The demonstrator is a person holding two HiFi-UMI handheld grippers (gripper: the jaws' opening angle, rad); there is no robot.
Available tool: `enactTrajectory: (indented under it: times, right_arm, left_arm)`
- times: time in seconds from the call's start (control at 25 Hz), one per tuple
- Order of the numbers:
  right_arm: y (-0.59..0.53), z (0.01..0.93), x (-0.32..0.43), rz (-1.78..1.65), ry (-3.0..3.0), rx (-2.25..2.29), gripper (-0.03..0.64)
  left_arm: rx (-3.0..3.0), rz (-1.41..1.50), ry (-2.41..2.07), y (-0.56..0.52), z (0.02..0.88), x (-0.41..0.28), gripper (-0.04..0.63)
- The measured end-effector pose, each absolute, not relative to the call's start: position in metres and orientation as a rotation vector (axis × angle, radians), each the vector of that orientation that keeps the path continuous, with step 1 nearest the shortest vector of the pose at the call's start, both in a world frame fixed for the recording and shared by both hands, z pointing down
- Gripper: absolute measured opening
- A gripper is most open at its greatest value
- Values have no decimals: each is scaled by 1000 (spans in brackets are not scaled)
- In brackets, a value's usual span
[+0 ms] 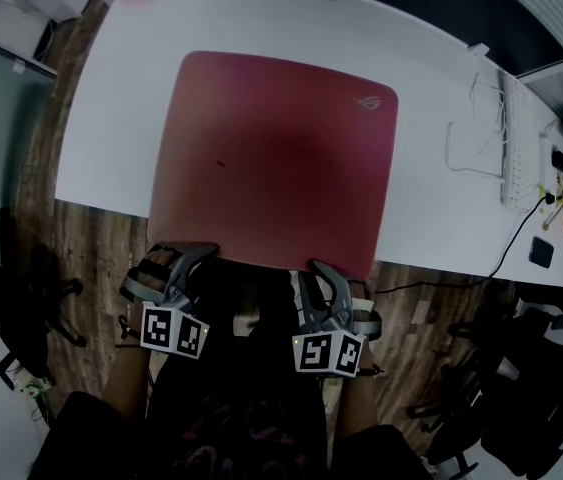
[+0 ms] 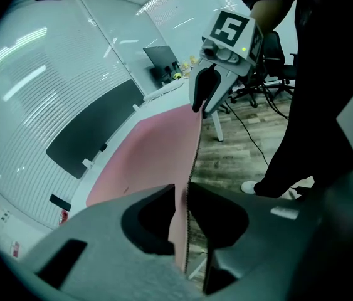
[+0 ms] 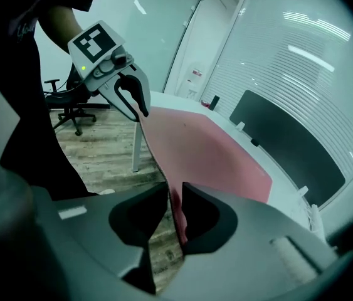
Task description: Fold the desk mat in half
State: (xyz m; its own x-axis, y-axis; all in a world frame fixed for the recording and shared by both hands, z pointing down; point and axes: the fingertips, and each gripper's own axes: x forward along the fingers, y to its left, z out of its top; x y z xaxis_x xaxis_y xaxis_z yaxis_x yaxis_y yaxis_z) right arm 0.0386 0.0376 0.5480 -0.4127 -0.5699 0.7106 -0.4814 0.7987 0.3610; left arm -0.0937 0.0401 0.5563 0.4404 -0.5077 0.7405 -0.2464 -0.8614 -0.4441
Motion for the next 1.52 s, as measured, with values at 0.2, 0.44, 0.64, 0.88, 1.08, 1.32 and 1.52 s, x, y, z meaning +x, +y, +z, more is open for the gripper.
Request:
enactTrajectory:
  times: [0.2, 0.44, 0.64, 0.88, 1.08, 1.32, 1.52]
  right_arm:
    - [22, 525, 38, -160, -2098, 773, 38]
    - [4, 506, 37, -176, -2129, 703, 31]
    - [-24, 490, 37, -229, -2132, 707, 29]
    - [-65, 476, 39, -326, -2103, 612, 37]
    - [-100, 465, 40, -371, -2099, 572, 37]
    - [-133, 466, 35, -378, -2113, 485, 37]
    - [-162, 472, 34, -378, -2101, 454, 37]
  left_arm:
    - [-2447, -1337, 687, 19, 527, -91, 23]
    - [-2459, -1367, 583, 5, 510, -91, 21]
    - [-2451, -1360, 586, -21, 495, -92, 21]
    - [-2393, -1356, 565, -66, 479, -88, 23]
    - [-2365, -1360, 545, -102, 468, -86, 23]
    - [-2448, -1376, 502, -132, 473, -91, 25]
    - [-2459, -1393, 447, -158, 479, -91, 25]
